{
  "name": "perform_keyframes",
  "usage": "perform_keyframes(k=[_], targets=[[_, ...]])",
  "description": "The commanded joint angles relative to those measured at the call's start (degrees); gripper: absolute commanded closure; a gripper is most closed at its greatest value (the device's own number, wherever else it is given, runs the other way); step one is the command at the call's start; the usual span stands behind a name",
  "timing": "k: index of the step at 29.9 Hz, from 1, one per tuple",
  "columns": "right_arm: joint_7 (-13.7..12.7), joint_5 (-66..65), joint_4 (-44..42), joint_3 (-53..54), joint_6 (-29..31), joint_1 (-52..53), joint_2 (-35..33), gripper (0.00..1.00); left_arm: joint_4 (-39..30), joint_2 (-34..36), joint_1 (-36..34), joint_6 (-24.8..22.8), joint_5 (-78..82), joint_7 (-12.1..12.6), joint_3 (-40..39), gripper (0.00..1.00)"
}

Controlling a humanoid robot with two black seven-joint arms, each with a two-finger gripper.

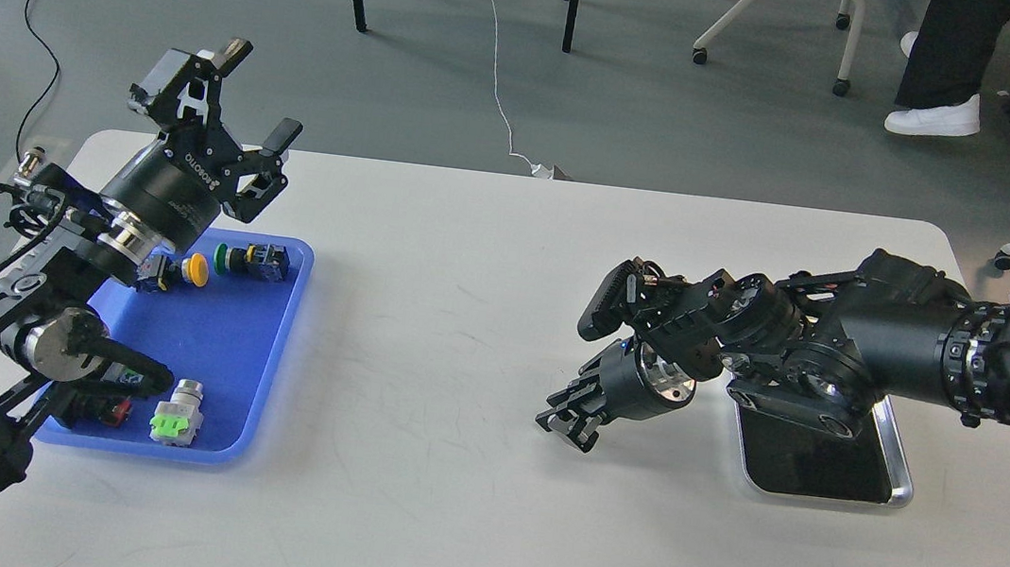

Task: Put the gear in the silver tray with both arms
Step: 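Reach the right gripper to the gear and close on it, then carry the gear into the silver tray and open the right gripper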

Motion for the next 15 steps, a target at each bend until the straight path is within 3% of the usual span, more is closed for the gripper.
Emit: perform_keyframes(k=[1,9,15], targets=[[0.0,0.1,0.0,0.0,0.1,0.1,0.0,0.82,0.0,0.0,0.0,0.1,0.0,0.0,0.0,0.02],[0.0,0.3,0.1,1.1,-0.2,1.6,-2.7,0.82,0.0,0.0,0.0,0.1,0.0,0.0,0.0,0.02],[0.0,0.1,3.1,1.4,-0.1,6.2,-12.7,0.82,0.0,-0.5,0.0,0.1,0.1,0.0,0.0,0.02]])
